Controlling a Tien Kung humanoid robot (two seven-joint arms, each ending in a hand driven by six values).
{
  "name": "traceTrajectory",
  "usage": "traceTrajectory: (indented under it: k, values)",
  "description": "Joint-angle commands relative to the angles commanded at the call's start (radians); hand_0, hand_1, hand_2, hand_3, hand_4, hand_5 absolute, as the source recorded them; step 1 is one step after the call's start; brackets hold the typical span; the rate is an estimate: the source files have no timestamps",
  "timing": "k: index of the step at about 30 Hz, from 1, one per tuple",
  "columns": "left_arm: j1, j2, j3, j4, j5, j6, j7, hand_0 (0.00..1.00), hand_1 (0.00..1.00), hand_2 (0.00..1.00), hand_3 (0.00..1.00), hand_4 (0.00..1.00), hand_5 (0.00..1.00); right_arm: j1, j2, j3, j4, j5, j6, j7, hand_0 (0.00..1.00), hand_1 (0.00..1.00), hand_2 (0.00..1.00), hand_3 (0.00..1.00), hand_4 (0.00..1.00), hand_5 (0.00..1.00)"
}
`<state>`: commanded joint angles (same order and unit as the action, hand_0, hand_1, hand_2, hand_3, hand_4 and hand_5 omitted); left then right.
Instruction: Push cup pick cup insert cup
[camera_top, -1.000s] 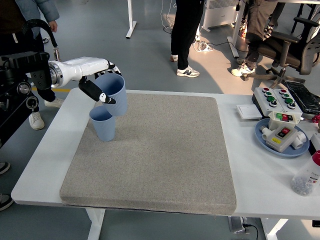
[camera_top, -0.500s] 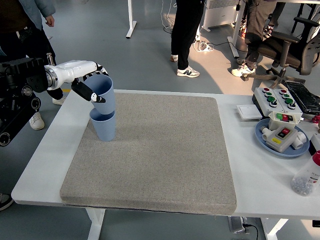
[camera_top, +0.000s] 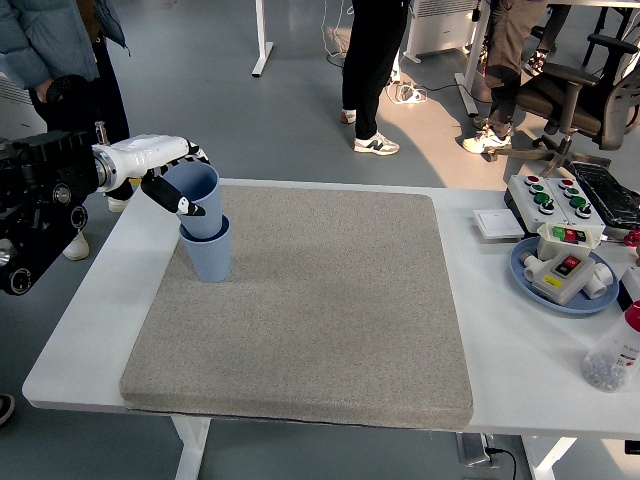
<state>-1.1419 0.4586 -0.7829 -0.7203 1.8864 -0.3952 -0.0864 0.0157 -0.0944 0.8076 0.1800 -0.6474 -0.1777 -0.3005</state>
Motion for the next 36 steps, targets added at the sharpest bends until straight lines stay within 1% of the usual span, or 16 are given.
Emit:
traceTrajectory:
  k: [1, 2, 7, 8, 13, 14, 17, 19, 20, 25, 26, 27, 31, 32, 34, 36]
  values:
    - [-0.001, 0.000, 0.003, 0.004, -0.003, 0.000, -0.001, 0.511, 0.519, 0.491, 0.496, 0.527, 0.070, 0.000, 0.000, 0.001, 0.000, -0.001, 0.000, 0.000, 0.530, 0.548, 0.625, 0.705, 0.330, 0.871]
    - [-0.002, -0.001, 0.004, 0.006, -0.005, 0.000, -0.002, 0.445, 0.531, 0.513, 0.533, 0.648, 0.137, 0.001, 0.000, 0.001, 0.000, -0.002, 0.000, 0.000, 0.530, 0.548, 0.623, 0.702, 0.330, 0.868]
    - [-0.006, -0.003, 0.015, 0.023, -0.016, 0.019, -0.010, 0.445, 0.531, 0.513, 0.533, 0.648, 0.137, 0.002, -0.001, 0.003, 0.000, -0.003, 0.001, -0.001, 0.530, 0.548, 0.623, 0.702, 0.330, 0.868]
    - [-0.005, -0.004, 0.016, 0.027, -0.019, 0.022, -0.012, 0.491, 0.646, 0.676, 0.675, 0.857, 0.422, 0.002, -0.001, 0.002, 0.000, -0.003, 0.001, -0.001, 0.530, 0.548, 0.623, 0.702, 0.330, 0.867]
    - [-0.001, -0.006, 0.023, 0.036, -0.012, 0.029, -0.021, 0.491, 0.646, 0.676, 0.675, 0.857, 0.422, 0.002, -0.001, 0.002, 0.000, -0.004, 0.001, -0.001, 0.530, 0.548, 0.623, 0.702, 0.330, 0.867]
    - [0.001, -0.006, 0.026, 0.037, -0.013, 0.032, -0.017, 0.812, 0.866, 0.969, 0.913, 0.980, 0.589, 0.002, -0.002, -0.001, 0.000, -0.002, 0.001, -0.001, 0.530, 0.548, 0.622, 0.702, 0.330, 0.865]
    - [0.004, -0.008, 0.033, 0.039, 0.009, 0.015, 0.012, 0.812, 0.866, 0.969, 0.913, 0.980, 0.589, 0.002, -0.002, -0.002, 0.000, 0.000, 0.000, 0.000, 0.530, 0.548, 0.622, 0.702, 0.330, 0.865]
    - [0.007, -0.010, 0.039, 0.045, 0.016, 0.022, 0.024, 0.812, 0.866, 0.969, 0.913, 0.980, 0.589, 0.003, -0.002, 0.000, 0.000, -0.002, 0.000, 0.000, 0.530, 0.548, 0.622, 0.702, 0.330, 0.865]
    - [0.008, -0.011, 0.040, 0.046, 0.016, 0.025, 0.026, 0.967, 0.981, 0.998, 0.998, 0.998, 0.669, 0.003, -0.002, 0.000, 0.000, -0.002, 0.000, 0.000, 0.530, 0.548, 0.623, 0.701, 0.330, 0.861]
    - [0.010, -0.012, 0.046, 0.056, 0.016, 0.049, 0.039, 0.967, 0.981, 0.998, 0.998, 0.998, 0.669, 0.005, -0.002, 0.000, 0.000, 0.001, -0.002, 0.001, 0.530, 0.548, 0.623, 0.701, 0.330, 0.861]
    - [0.010, -0.013, 0.046, 0.059, 0.014, 0.063, 0.041, 0.998, 0.998, 0.998, 0.998, 0.998, 0.653, 0.005, -0.002, -0.001, 0.000, 0.002, -0.002, 0.001, 0.530, 0.548, 0.623, 0.700, 0.330, 0.860]
    - [0.010, -0.013, 0.047, 0.060, 0.013, 0.069, 0.042, 0.998, 0.998, 0.998, 0.998, 0.998, 0.653, 0.005, -0.002, -0.001, 0.000, 0.002, -0.002, 0.001, 0.530, 0.548, 0.623, 0.700, 0.330, 0.860]
    - [0.016, -0.012, 0.041, 0.065, 0.008, 0.139, 0.035, 0.998, 0.998, 0.998, 0.998, 0.998, 0.653, 0.004, -0.002, -0.003, 0.000, 0.005, -0.001, 0.002, 0.530, 0.548, 0.623, 0.700, 0.330, 0.860]
    - [0.017, -0.012, 0.041, 0.065, 0.008, 0.145, 0.033, 0.998, 0.998, 0.998, 0.998, 0.998, 0.661, 0.004, -0.002, -0.004, 0.000, 0.005, -0.001, 0.002, 0.530, 0.548, 0.623, 0.701, 0.330, 0.859]
    - [0.030, -0.009, 0.030, 0.048, -0.021, 0.216, 0.019, 0.998, 0.998, 0.998, 0.998, 0.998, 0.661, 0.002, -0.001, -0.003, 0.000, 0.008, -0.002, 0.002, 0.530, 0.548, 0.623, 0.701, 0.330, 0.859]
    - [0.043, -0.007, 0.018, 0.029, -0.057, 0.275, 0.028, 0.998, 0.998, 0.998, 0.998, 0.998, 0.661, 0.001, 0.000, -0.002, 0.000, 0.007, -0.002, 0.001, 0.530, 0.548, 0.623, 0.701, 0.330, 0.859]
